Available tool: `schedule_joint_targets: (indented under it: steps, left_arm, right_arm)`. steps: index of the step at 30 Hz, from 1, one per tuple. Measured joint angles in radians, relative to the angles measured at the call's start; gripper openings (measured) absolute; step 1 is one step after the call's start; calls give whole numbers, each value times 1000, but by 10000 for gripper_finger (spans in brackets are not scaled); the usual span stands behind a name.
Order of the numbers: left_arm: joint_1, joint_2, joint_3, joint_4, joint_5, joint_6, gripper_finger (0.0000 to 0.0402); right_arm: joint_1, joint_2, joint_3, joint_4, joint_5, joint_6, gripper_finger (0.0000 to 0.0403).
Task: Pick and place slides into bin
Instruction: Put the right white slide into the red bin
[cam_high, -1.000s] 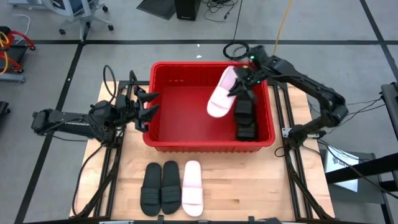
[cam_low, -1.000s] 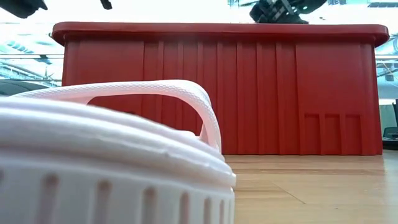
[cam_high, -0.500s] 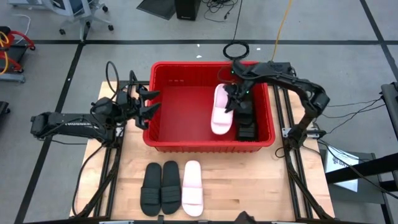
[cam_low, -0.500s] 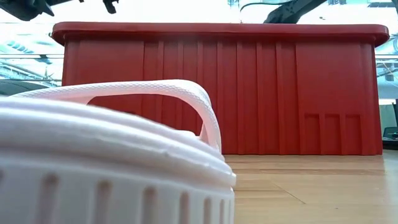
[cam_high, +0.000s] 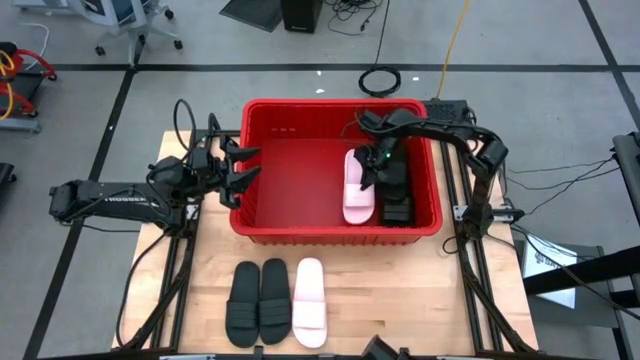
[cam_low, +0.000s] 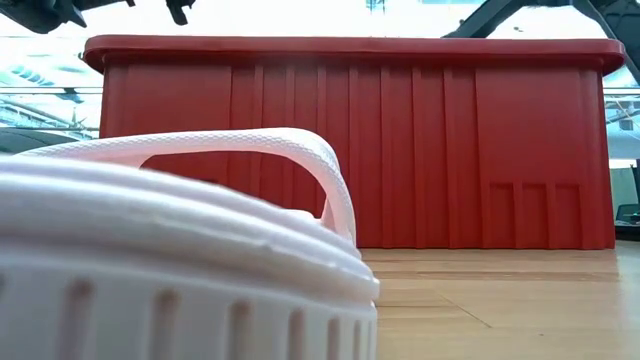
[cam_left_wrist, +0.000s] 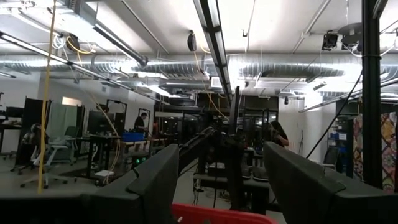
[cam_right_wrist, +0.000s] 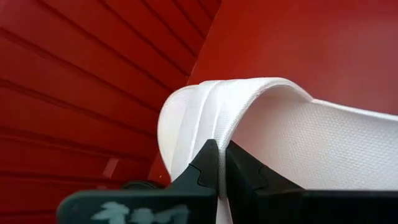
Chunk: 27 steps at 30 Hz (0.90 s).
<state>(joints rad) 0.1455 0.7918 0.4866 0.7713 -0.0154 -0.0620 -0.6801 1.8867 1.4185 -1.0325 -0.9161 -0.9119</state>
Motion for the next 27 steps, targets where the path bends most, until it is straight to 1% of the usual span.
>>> schedule_joint_targets:
  steps: [9, 13, 19, 23, 27]
  left_arm:
    - [0, 0, 0, -6, 0, -5, 241]
    - [0, 0, 0, -6, 0, -17, 241]
    - [0, 0, 0, -6, 0, -31, 241]
    - [0, 0, 0, -7, 0, -32, 241]
    - [0, 0, 0, -11, 0, -39, 241]
  right_arm:
    - [62, 69, 0, -46, 7, 2, 0]
    - [91, 72, -1, -45, 58, 31, 0]
    - [101, 72, -1, -40, 61, 75, 2]
    - [100, 72, -1, -36, 104, 139, 9]
    - [102, 72, -1, -35, 106, 167, 10]
